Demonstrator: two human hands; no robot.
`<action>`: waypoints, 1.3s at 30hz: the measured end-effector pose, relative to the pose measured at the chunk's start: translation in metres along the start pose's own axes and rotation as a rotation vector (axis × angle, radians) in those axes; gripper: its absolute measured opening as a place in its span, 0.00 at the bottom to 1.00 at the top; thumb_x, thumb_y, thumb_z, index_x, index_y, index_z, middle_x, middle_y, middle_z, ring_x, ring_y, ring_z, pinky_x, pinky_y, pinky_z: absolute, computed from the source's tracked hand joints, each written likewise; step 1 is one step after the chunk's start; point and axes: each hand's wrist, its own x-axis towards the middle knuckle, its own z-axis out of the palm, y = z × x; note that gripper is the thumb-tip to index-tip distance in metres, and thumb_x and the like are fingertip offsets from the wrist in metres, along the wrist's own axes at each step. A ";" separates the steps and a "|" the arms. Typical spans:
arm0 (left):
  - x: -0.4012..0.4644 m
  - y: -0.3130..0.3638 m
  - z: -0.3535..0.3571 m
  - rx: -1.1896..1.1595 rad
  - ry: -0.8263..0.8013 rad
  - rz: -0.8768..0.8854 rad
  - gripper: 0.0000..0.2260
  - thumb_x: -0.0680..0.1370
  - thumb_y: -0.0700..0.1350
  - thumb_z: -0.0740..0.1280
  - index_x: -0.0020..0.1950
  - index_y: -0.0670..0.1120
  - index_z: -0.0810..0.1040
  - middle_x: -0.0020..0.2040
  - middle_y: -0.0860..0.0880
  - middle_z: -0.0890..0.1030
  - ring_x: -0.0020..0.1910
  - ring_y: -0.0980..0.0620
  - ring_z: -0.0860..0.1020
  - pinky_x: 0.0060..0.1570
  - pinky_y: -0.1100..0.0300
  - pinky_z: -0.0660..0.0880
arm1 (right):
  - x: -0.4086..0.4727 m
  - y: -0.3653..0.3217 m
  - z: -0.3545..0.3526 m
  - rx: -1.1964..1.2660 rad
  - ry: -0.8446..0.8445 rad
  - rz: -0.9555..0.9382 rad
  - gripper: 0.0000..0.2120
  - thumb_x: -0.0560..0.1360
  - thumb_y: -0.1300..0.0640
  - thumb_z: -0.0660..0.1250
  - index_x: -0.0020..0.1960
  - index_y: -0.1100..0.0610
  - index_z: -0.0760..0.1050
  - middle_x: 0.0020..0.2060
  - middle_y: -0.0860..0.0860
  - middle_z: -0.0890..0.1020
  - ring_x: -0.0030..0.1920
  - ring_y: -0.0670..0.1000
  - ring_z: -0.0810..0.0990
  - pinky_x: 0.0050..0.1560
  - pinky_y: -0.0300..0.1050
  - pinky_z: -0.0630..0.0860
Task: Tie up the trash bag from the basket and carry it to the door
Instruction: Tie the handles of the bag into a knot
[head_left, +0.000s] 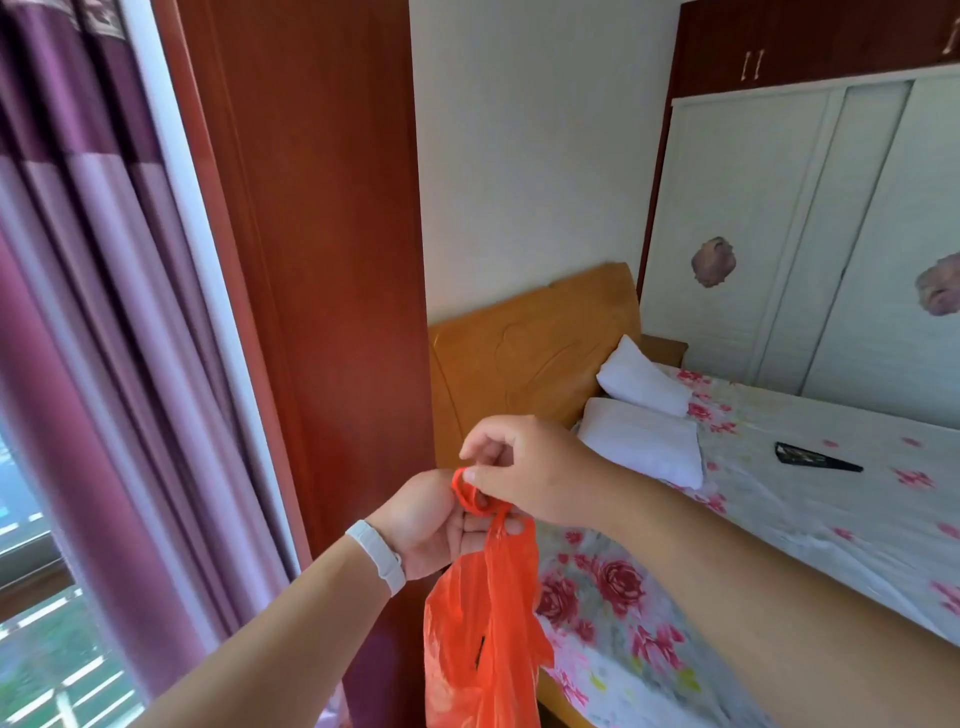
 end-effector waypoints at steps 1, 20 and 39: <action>0.000 0.001 -0.001 0.006 0.016 -0.008 0.16 0.75 0.34 0.54 0.53 0.35 0.80 0.45 0.38 0.84 0.39 0.45 0.84 0.40 0.57 0.79 | -0.001 0.007 -0.001 0.014 0.019 0.029 0.03 0.75 0.57 0.70 0.49 0.52 0.79 0.40 0.47 0.81 0.41 0.48 0.80 0.44 0.47 0.78; -0.008 0.018 -0.008 -0.028 0.276 0.071 0.21 0.68 0.30 0.50 0.54 0.36 0.77 0.46 0.38 0.84 0.39 0.47 0.84 0.29 0.62 0.75 | -0.001 0.041 0.041 0.508 -0.022 0.338 0.02 0.78 0.58 0.67 0.49 0.54 0.74 0.36 0.47 0.79 0.35 0.44 0.78 0.38 0.41 0.75; -0.016 0.010 -0.030 0.110 0.303 0.240 0.15 0.64 0.26 0.53 0.43 0.34 0.76 0.37 0.35 0.77 0.31 0.42 0.77 0.27 0.58 0.73 | 0.022 -0.005 0.016 0.374 -0.182 0.133 0.07 0.77 0.63 0.65 0.42 0.57 0.80 0.38 0.60 0.85 0.34 0.49 0.83 0.38 0.43 0.79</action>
